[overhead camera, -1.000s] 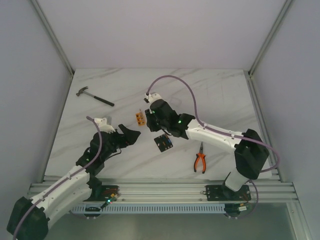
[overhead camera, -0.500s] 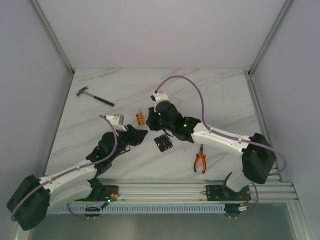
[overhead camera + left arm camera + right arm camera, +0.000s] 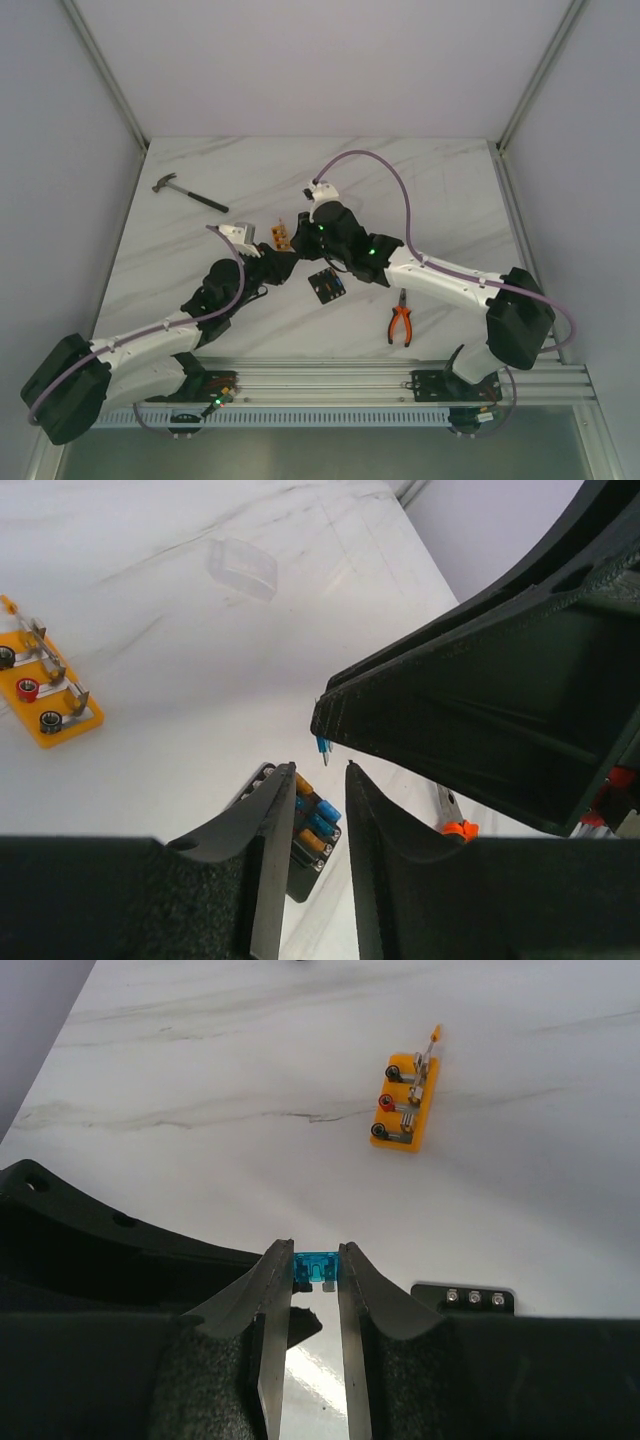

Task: Snap on the fuse box
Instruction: Pick up the fuse from the center of the board, then install the fuse at the fuse box base.

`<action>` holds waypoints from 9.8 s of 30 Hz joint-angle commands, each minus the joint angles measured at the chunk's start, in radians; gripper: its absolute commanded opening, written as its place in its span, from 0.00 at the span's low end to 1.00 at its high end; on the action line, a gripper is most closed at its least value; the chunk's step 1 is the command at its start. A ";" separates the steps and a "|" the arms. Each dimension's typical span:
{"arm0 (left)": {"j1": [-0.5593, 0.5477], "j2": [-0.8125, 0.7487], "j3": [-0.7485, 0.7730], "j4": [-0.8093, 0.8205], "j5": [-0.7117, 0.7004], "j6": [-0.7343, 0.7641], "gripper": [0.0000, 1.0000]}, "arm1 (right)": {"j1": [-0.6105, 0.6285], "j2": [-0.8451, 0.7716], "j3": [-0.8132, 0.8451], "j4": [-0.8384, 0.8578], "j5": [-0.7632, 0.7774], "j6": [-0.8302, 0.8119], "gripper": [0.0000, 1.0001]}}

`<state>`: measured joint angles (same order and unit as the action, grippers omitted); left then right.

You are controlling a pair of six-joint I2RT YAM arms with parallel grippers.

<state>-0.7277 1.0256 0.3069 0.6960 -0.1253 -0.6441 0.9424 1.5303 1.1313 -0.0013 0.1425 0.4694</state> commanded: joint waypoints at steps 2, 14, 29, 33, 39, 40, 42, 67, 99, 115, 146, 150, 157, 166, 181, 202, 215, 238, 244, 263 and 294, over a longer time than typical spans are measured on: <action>-0.004 0.016 0.035 0.055 -0.038 0.018 0.34 | 0.005 -0.025 -0.028 0.037 0.001 0.020 0.13; -0.003 0.031 0.049 0.056 -0.024 0.007 0.19 | 0.005 -0.032 -0.053 0.051 -0.009 0.033 0.13; 0.001 -0.015 0.061 -0.042 0.052 0.143 0.00 | -0.032 -0.119 -0.078 0.058 -0.179 -0.190 0.40; 0.011 -0.038 0.075 -0.071 0.153 0.222 0.00 | -0.105 -0.187 -0.104 0.039 -0.340 -0.321 0.43; 0.018 -0.068 0.102 -0.111 0.329 0.319 0.00 | -0.214 -0.252 -0.105 -0.074 -0.654 -0.546 0.45; 0.017 -0.072 0.105 -0.113 0.351 0.329 0.00 | -0.220 -0.257 -0.103 -0.098 -0.675 -0.574 0.46; 0.016 -0.077 0.111 -0.116 0.395 0.340 0.00 | -0.221 -0.260 -0.089 -0.139 -0.708 -0.630 0.46; 0.017 -0.034 0.182 -0.146 0.705 0.415 0.00 | -0.238 -0.288 -0.056 -0.308 -0.936 -0.838 0.41; 0.022 -0.010 0.060 -0.260 0.159 -0.065 0.45 | -0.150 -0.191 -0.098 -0.207 -0.360 -0.480 0.00; 0.034 0.269 0.037 -0.144 0.202 -0.374 0.51 | 0.003 0.050 -0.085 -0.162 0.077 -0.265 0.00; 0.039 0.571 0.139 -0.068 0.276 -0.517 0.32 | 0.029 0.206 -0.046 -0.178 0.157 -0.183 0.00; 0.040 0.586 0.140 -0.064 0.284 -0.526 0.31 | 0.030 0.214 -0.038 -0.183 0.158 -0.182 0.00; 0.042 0.596 0.141 -0.069 0.286 -0.534 0.27 | 0.035 0.227 -0.034 -0.193 0.166 -0.175 0.00; 0.042 0.599 0.138 -0.075 0.285 -0.540 0.25 | 0.041 0.244 -0.051 -0.217 0.146 -0.223 0.01; 0.042 0.597 0.130 -0.085 0.282 -0.547 0.23 | 0.040 0.244 -0.039 -0.254 0.125 -0.268 0.19; 0.043 0.591 0.124 -0.084 0.283 -0.548 0.23 | 0.041 0.185 0.029 -0.282 0.111 -0.260 0.39; 0.042 0.598 0.129 -0.082 0.287 -0.548 0.23 | 0.041 0.240 0.092 -0.341 0.164 -0.250 0.29; 0.042 0.600 0.133 -0.090 0.288 -0.549 0.23 | 0.019 0.288 0.109 -0.374 0.168 -0.253 0.08; 0.042 0.600 0.131 -0.091 0.286 -0.552 0.23 | -0.007 0.277 0.095 -0.376 0.123 -0.247 0.08; 0.042 0.599 0.127 -0.089 0.285 -0.555 0.23 | -0.050 0.243 0.068 -0.377 0.096 -0.236 0.23; 0.050 0.690 0.237 -0.036 0.300 -0.551 0.28 | -0.059 0.308 0.066 -0.416 0.047 -0.217 0.09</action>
<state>-0.6865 1.6833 0.5266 0.6365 0.1680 -1.1854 0.8890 1.8030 1.2121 -0.3836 0.2157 0.2382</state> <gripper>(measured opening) 0.286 0.107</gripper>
